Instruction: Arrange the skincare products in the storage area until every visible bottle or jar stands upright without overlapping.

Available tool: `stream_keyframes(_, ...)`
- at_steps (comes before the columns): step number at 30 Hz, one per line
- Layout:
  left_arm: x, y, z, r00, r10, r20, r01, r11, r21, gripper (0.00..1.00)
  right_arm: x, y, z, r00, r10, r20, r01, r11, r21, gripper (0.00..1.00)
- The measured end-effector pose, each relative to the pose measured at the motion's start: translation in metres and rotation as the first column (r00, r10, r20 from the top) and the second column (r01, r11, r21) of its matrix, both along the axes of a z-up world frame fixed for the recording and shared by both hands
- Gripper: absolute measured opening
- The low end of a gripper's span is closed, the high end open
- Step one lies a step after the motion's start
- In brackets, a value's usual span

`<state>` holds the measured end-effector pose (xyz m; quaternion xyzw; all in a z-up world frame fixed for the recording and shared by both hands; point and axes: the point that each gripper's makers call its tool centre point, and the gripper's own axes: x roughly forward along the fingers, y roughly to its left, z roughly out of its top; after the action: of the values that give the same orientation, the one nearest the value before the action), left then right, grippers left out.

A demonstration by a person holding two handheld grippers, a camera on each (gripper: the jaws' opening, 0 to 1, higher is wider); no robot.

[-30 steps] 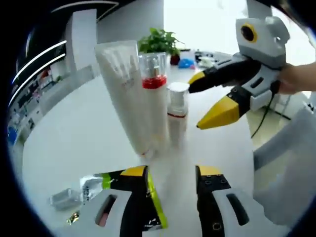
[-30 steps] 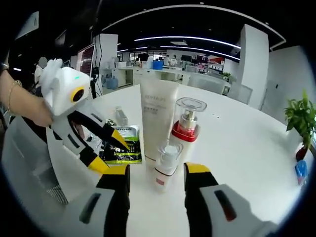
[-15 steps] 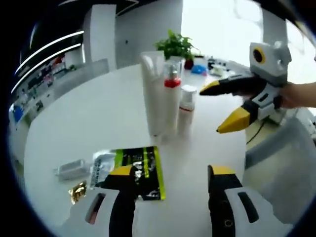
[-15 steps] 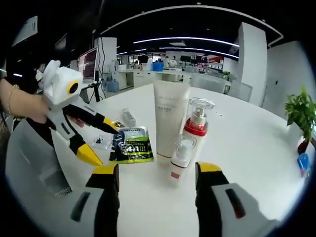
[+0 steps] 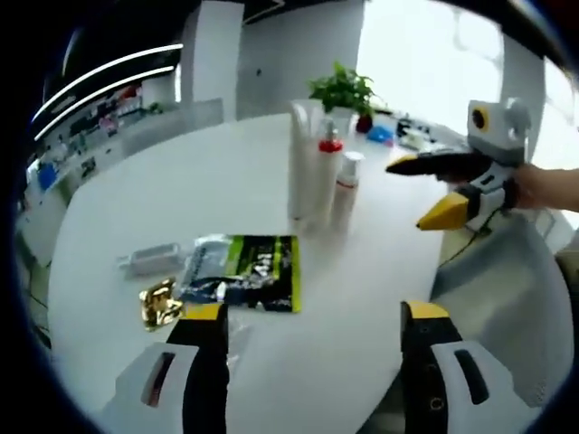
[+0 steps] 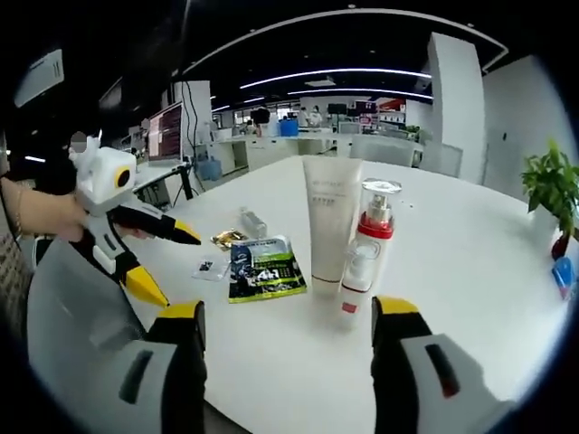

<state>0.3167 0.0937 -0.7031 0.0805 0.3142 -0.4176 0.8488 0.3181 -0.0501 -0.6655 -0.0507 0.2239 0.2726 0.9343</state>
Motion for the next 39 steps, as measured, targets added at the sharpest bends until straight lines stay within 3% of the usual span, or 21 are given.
stream_keyframes(16,-0.033,0.044,0.007,0.993,0.115,-0.038,-0.116,0.992,-0.038,0.86,-0.022,0.012,0.009,1.0,0.023,0.0,-0.023,1.0,0.018,0.81)
stream_keyframes(20,-0.04,0.047,0.008,0.992,0.115,-0.047,-0.117,0.992,-0.052,0.92,-0.024,0.014,0.012,1.0,0.022,0.009,-0.022,1.0,0.02,0.88)
stream_keyframes(39,-0.053,0.067,0.022,0.988,0.153,-0.036,-0.154,0.987,-0.044,0.97,-0.036,0.021,0.017,1.0,0.024,-0.003,-0.024,0.999,0.033,0.9)
